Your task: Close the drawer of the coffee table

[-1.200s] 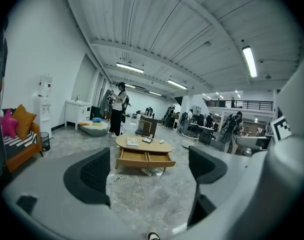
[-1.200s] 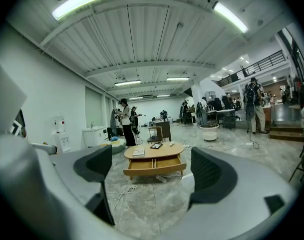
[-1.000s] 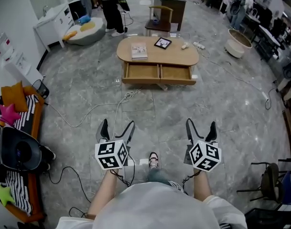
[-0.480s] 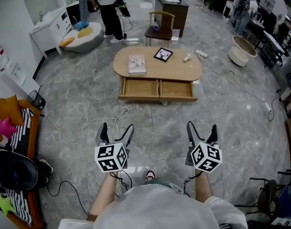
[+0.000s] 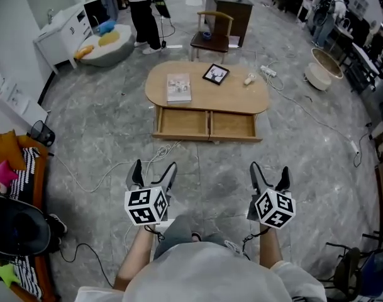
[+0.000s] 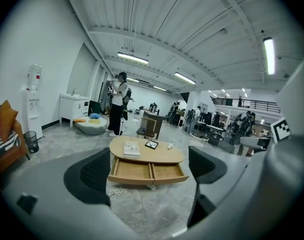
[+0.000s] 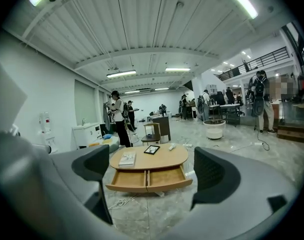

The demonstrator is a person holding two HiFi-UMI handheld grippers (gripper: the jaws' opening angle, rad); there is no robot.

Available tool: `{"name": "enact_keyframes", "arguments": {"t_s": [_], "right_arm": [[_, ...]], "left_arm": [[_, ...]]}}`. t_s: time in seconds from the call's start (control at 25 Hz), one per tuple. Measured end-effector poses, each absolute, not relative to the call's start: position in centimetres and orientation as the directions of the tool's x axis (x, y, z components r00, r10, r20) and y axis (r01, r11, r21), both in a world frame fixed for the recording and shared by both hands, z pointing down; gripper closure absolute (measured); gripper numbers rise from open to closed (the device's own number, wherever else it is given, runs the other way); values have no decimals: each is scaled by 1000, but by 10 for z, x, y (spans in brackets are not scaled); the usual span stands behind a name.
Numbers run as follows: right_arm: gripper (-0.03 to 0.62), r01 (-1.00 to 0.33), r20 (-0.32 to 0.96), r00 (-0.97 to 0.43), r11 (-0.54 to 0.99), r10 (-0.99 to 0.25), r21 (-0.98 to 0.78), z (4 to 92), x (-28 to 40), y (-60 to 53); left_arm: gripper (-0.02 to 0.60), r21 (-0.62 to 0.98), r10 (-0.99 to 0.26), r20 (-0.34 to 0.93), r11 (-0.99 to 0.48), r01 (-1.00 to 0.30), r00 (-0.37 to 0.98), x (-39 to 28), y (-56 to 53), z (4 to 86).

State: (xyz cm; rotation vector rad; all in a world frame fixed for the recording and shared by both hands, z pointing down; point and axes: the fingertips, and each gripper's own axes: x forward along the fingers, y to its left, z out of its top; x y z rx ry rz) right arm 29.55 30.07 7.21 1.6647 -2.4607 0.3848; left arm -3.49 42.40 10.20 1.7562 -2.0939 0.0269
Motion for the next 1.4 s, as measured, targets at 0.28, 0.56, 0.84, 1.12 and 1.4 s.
{"name": "enact_keyframes", "arguments": {"t_s": [0.28,0.56,0.84,1.12,1.4], "right_arm": [[62,-938,283,-345,320,-895,-132,87,263,248],[62,-960,274,-272,240,-922,-144,77,206,168],[62,-971,246,-205,165,-947,-175,65,143,91],[62,-977,271,-150,100,-951,-190,75,118,54],[62,-979,303,-150,98,-941,-181,91,115,28]], "left_arm": [[103,244,-941,329,166,-956,-79,-67,353,115],[103,236,-948,318,74,-969,5,-127,246,100],[103,202,-943,319,-25,-979,91,-187,150,85],[103,192,-926,345,-89,-977,152,-214,84,93],[103,220,-904,388,-97,-971,178,-204,55,115]]}}
